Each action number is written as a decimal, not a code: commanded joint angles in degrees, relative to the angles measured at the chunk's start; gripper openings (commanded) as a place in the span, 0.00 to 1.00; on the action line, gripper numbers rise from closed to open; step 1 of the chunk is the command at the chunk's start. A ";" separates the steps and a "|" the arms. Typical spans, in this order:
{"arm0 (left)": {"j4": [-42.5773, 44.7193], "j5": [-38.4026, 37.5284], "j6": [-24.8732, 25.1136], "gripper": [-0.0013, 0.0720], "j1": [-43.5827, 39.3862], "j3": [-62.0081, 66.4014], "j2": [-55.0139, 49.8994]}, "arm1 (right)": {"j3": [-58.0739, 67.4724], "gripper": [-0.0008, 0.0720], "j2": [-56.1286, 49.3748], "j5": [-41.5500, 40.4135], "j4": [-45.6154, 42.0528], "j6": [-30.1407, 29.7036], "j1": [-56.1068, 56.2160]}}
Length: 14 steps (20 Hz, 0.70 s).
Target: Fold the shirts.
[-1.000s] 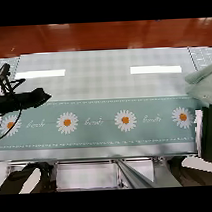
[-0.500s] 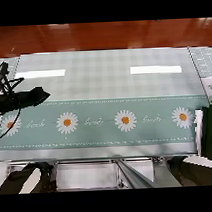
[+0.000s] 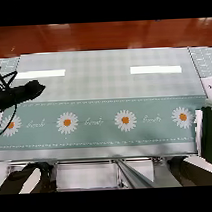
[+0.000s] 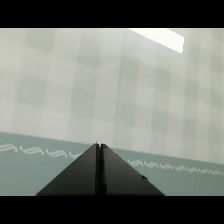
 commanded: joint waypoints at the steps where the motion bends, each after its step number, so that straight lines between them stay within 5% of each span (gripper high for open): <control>1: -0.11 4.46 -0.02 0.05 0.00 0.00 -0.42 | -13.40 0.05 7.69 0.61 -9.62 0.68 -2.99; 5: -1.42 5.66 -0.02 0.05 -0.04 0.00 -1.20 | -25.86 0.08 15.02 0.39 -27.28 2.40 -3.10; 7: -1.84 5.64 0.00 0.05 -0.04 0.00 -1.66 | -29.31 0.52 16.20 1.01 -31.98 4.28 -3.10; 8: -1.84 5.73 0.00 0.05 -0.04 0.00 -2.01 | -29.70 0.58 16.20 1.01 -32.54 4.96 -3.10; 11: -1.84 10.43 0.00 0.05 0.09 0.28 -2.82 | -29.46 0.57 15.67 -0.76 -25.64 5.31 -3.10; 12: -1.84 12.22 0.00 0.05 0.33 0.98 -2.86 | -28.79 0.46 14.97 -2.54 -21.31 5.84 -3.08; 13: -1.81 12.96 0.00 0.05 0.59 2.25 -2.91 | -27.45 0.04 13.84 -3.93 -13.53 5.07 -3.08; 14: -1.81 13.03 0.00 0.05 0.96 4.20 -3.02 | -26.23 0.05 12.79 -6.69 -4.85 4.87 -2.75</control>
